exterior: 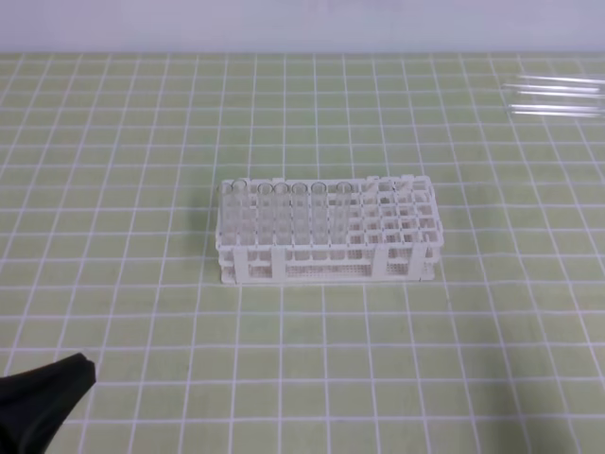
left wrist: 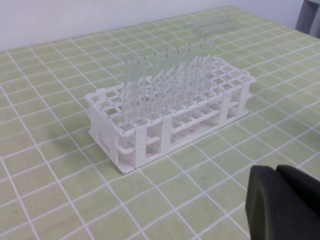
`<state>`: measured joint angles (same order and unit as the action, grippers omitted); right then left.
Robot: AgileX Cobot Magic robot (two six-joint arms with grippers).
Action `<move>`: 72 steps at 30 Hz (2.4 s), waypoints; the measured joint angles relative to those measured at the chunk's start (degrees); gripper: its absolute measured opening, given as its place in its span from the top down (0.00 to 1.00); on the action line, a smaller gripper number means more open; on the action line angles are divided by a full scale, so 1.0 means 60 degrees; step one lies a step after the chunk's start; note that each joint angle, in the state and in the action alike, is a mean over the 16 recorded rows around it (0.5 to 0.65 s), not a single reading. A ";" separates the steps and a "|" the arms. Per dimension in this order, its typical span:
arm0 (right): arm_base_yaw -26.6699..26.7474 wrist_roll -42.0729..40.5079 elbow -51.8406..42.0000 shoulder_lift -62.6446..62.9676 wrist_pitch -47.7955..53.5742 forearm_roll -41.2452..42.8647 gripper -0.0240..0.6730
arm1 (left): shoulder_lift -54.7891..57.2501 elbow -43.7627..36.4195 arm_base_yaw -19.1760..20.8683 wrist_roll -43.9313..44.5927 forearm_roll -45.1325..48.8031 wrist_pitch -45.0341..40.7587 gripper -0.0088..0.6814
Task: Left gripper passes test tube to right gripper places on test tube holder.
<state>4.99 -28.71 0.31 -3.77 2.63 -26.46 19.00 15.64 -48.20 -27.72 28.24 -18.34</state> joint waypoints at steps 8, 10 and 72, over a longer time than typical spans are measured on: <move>-0.0093 0.5452 -0.0054 0.0645 0.2033 0.4859 0.99 | -0.0007 -0.0001 -0.0001 0.0000 0.0012 -0.0018 0.99; -0.0098 0.5831 -0.0056 0.0721 0.2346 0.5218 0.99 | -0.0007 -0.0002 -0.0001 -0.0001 0.0013 -0.0025 0.99; -0.0099 0.5956 -0.0056 0.0740 0.2474 0.5151 0.99 | -0.3248 -0.2536 0.7436 0.4013 -0.4233 0.0472 0.99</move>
<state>4.39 7.03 -0.03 0.67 17.47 4.45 -0.49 0.42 -3.58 -3.64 2.85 -15.51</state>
